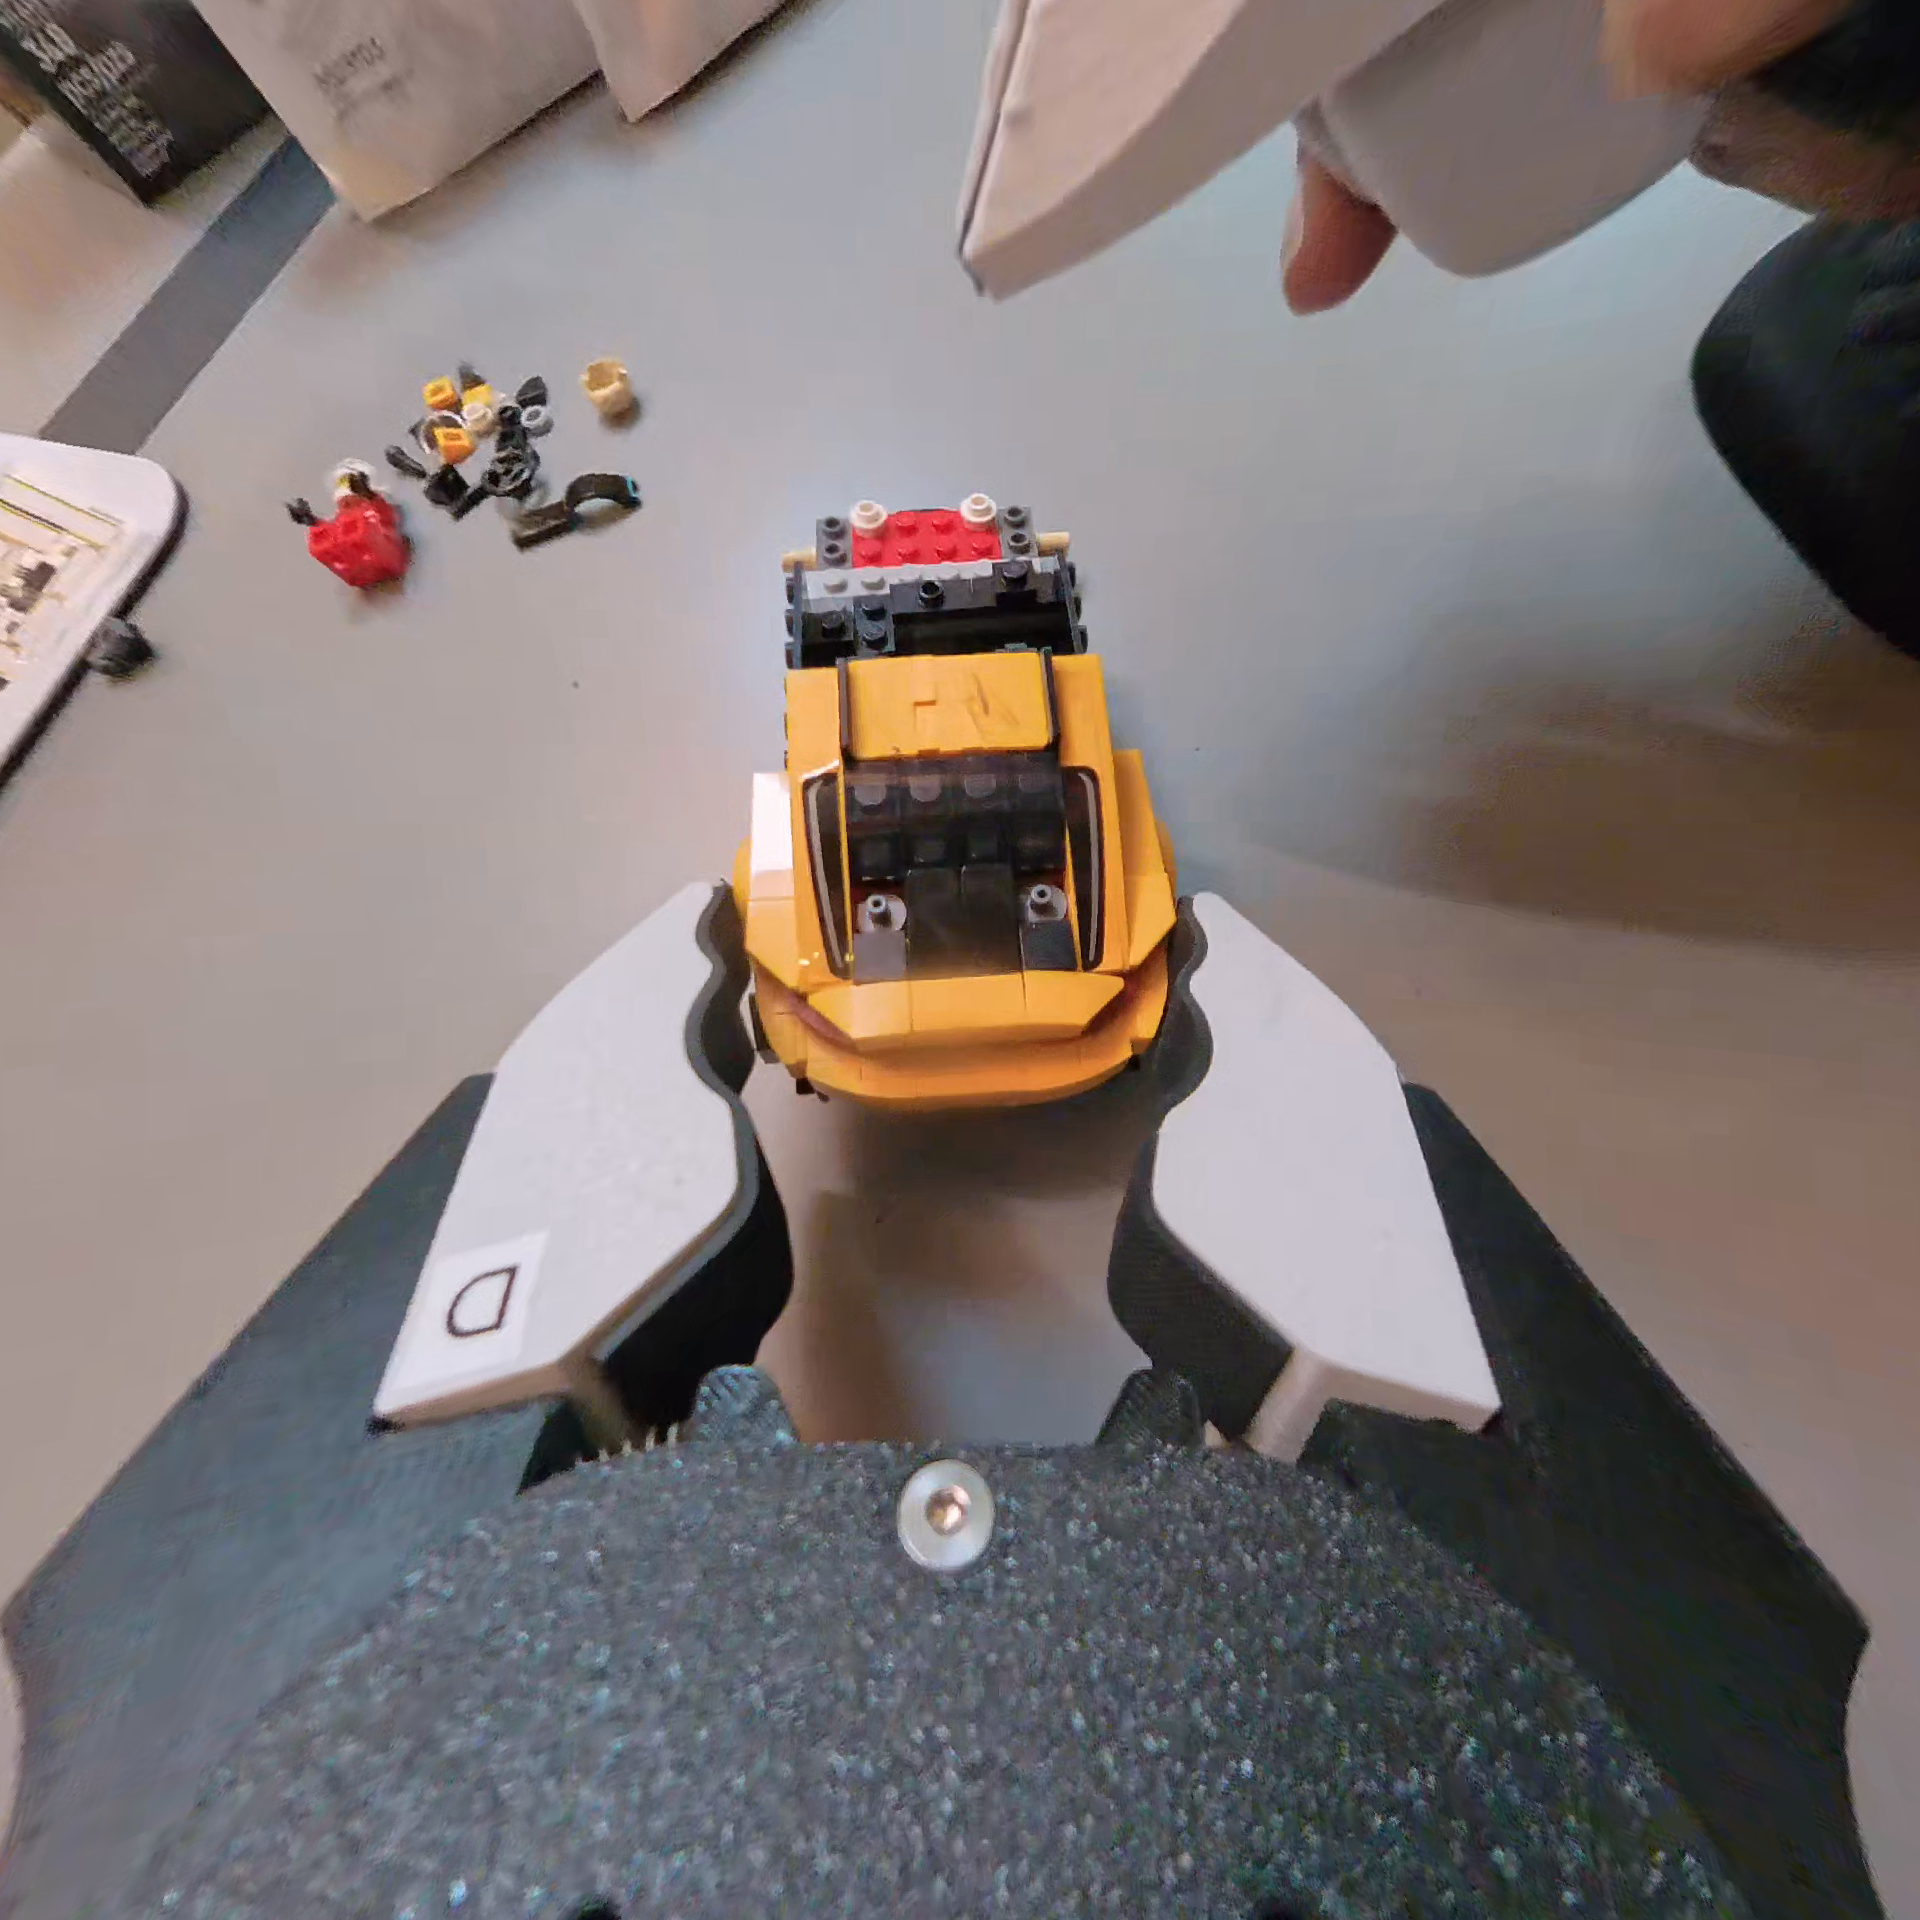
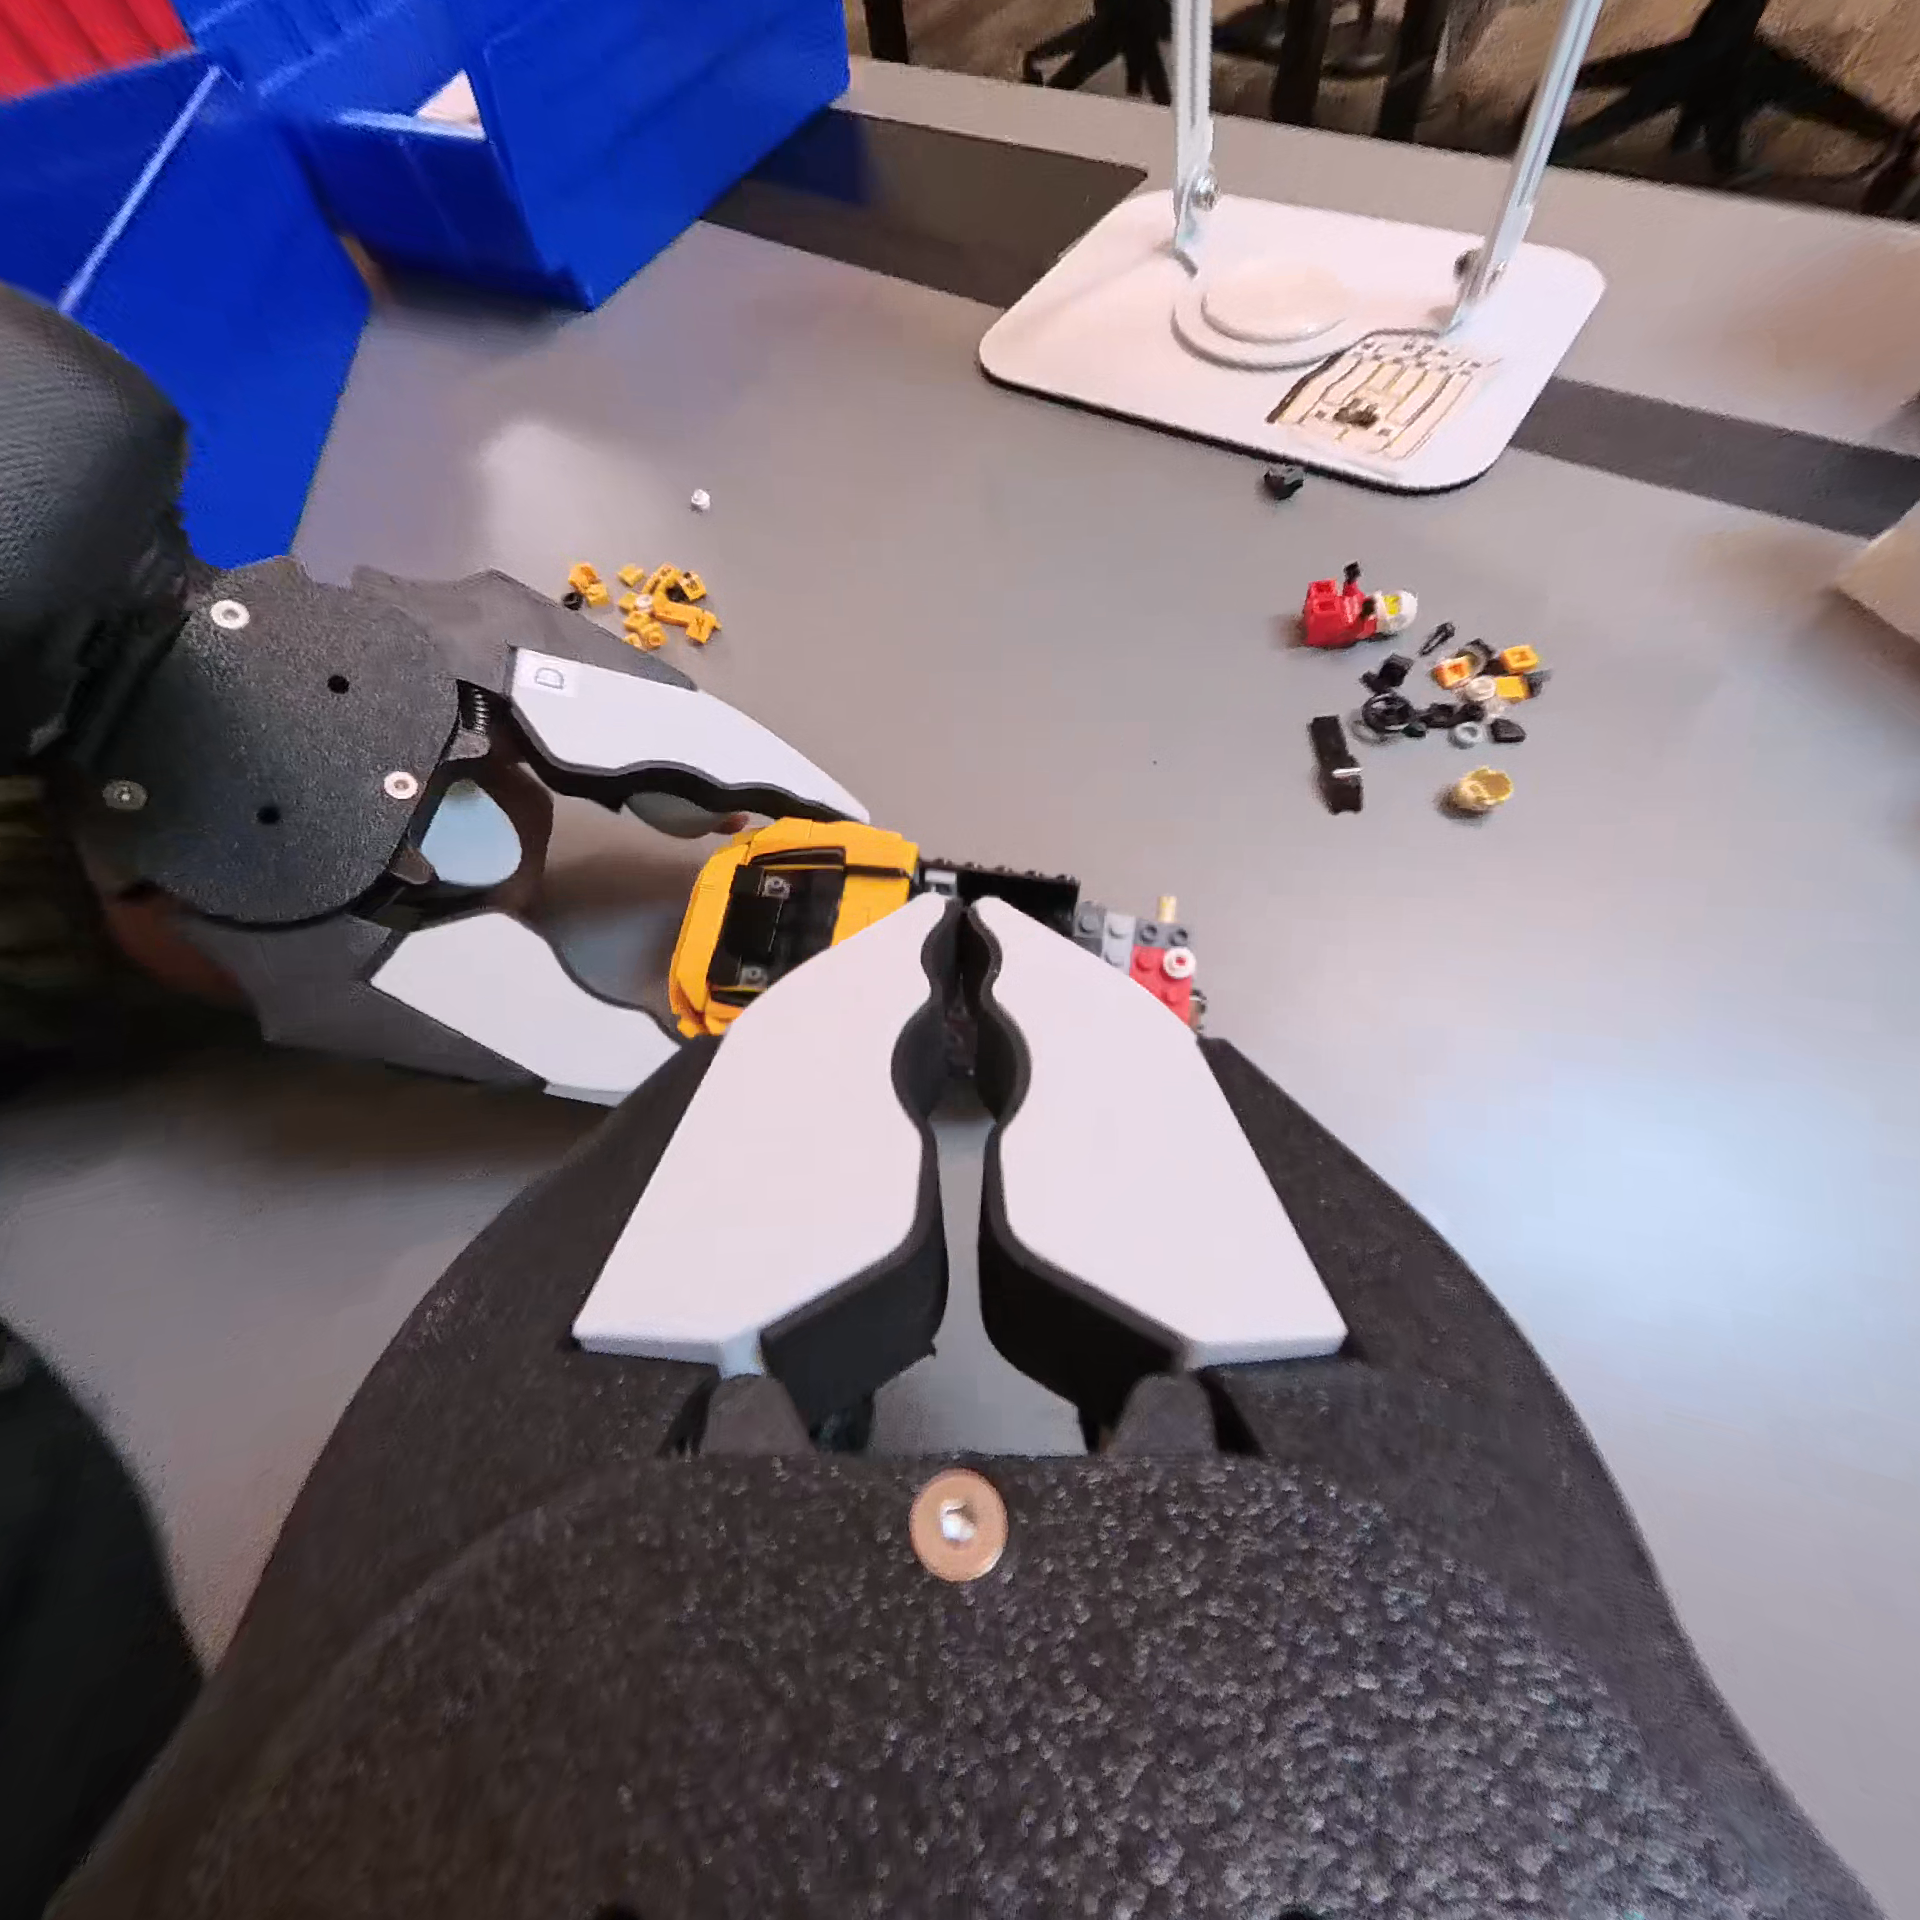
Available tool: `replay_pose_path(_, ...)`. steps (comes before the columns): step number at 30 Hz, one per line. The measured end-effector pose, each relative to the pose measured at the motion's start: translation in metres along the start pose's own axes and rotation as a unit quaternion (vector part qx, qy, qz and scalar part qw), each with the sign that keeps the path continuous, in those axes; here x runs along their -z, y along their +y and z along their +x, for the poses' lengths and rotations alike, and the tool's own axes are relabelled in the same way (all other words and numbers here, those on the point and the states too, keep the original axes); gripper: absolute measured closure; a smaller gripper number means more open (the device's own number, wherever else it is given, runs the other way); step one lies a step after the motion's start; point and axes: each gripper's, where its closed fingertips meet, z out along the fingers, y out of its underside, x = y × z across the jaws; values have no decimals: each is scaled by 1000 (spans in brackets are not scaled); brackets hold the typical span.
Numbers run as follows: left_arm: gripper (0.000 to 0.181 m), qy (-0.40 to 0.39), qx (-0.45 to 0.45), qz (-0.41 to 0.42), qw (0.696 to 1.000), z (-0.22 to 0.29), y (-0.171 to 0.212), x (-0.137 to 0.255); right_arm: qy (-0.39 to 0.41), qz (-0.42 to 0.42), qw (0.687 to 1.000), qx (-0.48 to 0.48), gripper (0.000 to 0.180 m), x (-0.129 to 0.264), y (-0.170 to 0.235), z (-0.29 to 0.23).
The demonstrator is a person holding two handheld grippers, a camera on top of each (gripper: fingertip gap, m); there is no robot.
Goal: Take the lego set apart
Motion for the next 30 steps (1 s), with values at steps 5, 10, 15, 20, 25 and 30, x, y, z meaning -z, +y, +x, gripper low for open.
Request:
replay_pose_path(5,103,-40,-41,6,998,-5,-4,6,-45,-46,998,-6,158,-22,24,-19)
replay_pose_path(10,103,-56,-86,6,995,-1,-6,7,-54,-61,997,-15,153,-31,32,-19)
replay_pose_path(15,103,-61,-99,-10,993,0,-2,6,-64,-76,995,-18,151,-36,38,-16)
replay_pose_path(20,103,-60,-108,-23,992,1,2,5,-86,-86,992,-31,151,-40,44,-11)
replay_pose_path(25,103,-59,-104,-32,992,1,4,3,-73,-111,991,4,152,-40,44,-11)
replay_pose_path(30,103,-67,-110,-44,991,0,6,2,-19,-144,987,65,162,-41,42,-17)
